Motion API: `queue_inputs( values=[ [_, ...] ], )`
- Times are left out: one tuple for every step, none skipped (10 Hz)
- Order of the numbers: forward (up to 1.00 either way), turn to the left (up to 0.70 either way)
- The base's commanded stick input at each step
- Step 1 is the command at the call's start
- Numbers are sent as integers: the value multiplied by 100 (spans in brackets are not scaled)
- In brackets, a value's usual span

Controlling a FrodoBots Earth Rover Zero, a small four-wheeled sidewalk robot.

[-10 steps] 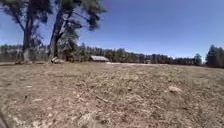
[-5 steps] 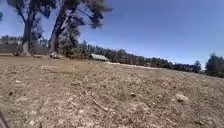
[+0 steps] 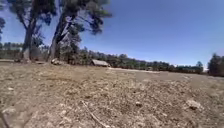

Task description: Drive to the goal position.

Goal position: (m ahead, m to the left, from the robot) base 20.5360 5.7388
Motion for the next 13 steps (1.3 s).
queue_inputs(
  values=[
    [70,0],
    [70,0],
    [70,0],
    [70,0],
    [70,0],
    [70,0],
    [70,0],
    [70,0],
    [70,0],
    [70,0],
    [70,0],
    [70,0],
    [70,0]
  ],
)
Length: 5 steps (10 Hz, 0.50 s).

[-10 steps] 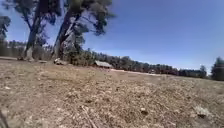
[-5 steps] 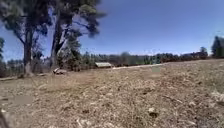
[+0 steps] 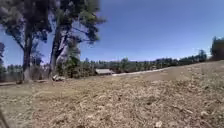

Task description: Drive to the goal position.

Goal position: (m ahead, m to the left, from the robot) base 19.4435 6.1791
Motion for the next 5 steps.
queue_inputs(
  values=[
    [70,0],
    [70,0],
    [70,0],
    [70,0],
    [70,0]
  ],
)
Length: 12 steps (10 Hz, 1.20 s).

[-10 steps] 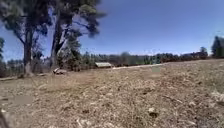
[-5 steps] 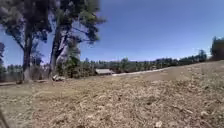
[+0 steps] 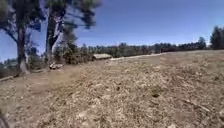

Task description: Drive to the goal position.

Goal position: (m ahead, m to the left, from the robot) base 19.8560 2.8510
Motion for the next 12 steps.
queue_inputs(
  values=[
    [70,0],
    [70,0],
    [70,0],
    [70,0],
    [70,0],
    [70,0],
    [70,0],
    [70,0],
    [70,0],
    [70,0],
    [70,0],
    [70,0]
  ],
)
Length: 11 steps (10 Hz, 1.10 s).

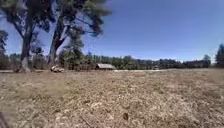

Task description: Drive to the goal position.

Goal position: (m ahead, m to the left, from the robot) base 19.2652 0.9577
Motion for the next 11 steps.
queue_inputs(
  values=[
    [70,0],
    [70,0],
    [70,0],
    [70,0],
    [70,0],
    [70,0],
    [70,0],
    [70,0],
    [70,0],
    [70,0],
    [70,0]
  ],
)
